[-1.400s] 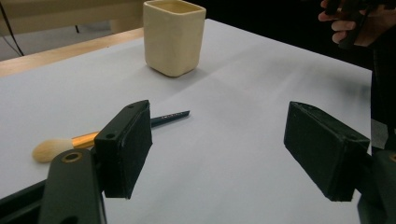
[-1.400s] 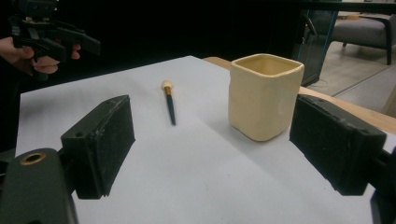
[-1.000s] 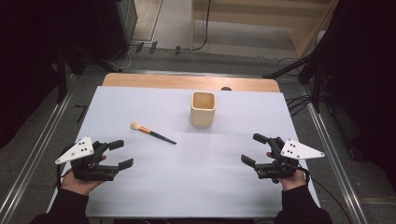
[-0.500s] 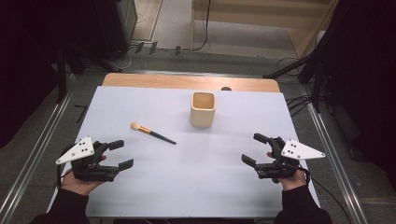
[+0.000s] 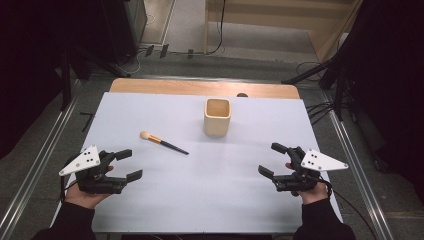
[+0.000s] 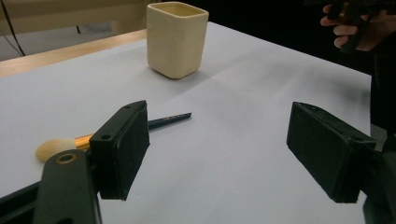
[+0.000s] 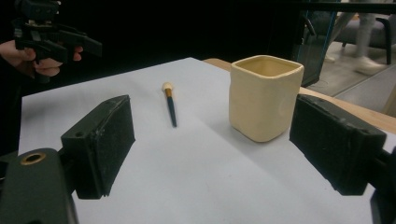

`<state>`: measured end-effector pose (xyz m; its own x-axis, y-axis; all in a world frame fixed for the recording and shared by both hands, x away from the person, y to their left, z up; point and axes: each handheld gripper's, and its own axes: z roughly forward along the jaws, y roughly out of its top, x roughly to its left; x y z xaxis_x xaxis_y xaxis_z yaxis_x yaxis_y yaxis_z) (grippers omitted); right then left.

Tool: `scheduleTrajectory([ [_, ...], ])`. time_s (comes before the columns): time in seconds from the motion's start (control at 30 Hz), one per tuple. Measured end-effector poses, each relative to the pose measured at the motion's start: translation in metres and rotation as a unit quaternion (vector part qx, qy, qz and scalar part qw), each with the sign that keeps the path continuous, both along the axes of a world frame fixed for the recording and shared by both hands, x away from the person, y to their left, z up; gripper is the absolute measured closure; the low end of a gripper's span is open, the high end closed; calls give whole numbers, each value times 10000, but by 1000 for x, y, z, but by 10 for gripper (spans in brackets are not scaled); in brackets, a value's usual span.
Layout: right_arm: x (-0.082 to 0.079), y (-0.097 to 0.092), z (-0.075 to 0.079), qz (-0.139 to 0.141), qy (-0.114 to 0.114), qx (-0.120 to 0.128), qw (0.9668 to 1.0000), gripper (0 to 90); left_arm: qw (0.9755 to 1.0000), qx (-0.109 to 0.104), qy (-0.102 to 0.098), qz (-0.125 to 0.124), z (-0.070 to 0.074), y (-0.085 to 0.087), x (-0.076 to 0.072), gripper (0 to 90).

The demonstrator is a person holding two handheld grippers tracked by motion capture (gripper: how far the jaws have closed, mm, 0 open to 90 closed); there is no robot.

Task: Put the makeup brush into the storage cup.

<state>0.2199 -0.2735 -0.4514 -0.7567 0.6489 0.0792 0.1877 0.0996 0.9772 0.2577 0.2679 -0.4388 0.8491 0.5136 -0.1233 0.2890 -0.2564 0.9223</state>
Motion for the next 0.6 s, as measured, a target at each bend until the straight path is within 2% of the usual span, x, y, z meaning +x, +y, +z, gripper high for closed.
scheduleTrajectory([
  [0.23, 0, 0, 0, 2, -2, 10, 10000, 147, 10000, 18, -32, 20, 0, 0, 0, 218],
  [0.6, 1, 0, 0, -14, 19, 117, 9999, 148, 9996, -76, -100, 243, 5, -1, 10, 222],
])
